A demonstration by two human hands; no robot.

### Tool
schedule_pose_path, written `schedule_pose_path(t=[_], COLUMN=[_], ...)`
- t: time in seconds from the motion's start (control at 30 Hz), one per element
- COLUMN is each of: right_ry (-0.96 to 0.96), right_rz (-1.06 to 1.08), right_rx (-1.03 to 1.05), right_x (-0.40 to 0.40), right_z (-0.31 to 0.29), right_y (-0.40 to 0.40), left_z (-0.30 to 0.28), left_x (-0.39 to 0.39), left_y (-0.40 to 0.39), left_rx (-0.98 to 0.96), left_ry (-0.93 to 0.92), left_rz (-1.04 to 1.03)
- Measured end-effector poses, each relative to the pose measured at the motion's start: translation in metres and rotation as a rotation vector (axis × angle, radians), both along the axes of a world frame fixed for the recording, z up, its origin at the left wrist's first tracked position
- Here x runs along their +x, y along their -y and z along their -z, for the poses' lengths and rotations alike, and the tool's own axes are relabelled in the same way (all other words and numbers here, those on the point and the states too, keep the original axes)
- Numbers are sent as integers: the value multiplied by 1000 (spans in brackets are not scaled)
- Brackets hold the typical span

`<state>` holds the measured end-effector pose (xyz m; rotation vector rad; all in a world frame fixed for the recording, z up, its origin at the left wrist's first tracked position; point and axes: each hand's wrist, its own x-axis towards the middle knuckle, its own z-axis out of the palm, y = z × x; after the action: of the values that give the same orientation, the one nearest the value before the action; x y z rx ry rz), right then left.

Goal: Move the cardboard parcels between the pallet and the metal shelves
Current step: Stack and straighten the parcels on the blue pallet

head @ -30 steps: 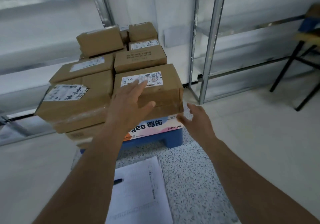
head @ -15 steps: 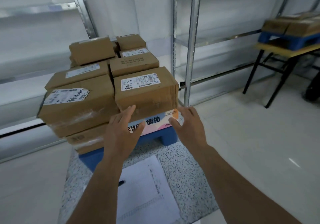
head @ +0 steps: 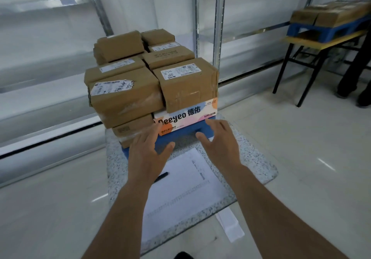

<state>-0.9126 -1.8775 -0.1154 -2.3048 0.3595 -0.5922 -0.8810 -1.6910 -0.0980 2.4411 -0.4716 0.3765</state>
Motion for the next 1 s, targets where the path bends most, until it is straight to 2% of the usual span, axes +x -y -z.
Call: schedule_pose_path(t=[0.37, 0.67, 1.0], right_ry=[55, 122, 96], right_rz=[58, 128, 287], right_rx=[-29, -11, -29], right_x=[4, 43, 54], right_z=[-17, -31, -28], right_y=[-100, -210, -263], left_z=[-7, -22, -24], left_x=[13, 58, 103], left_y=[-98, -191, -227], left_rx=[-30, -15, -40], left_ry=[11, 95, 100], left_rz=[3, 120, 353])
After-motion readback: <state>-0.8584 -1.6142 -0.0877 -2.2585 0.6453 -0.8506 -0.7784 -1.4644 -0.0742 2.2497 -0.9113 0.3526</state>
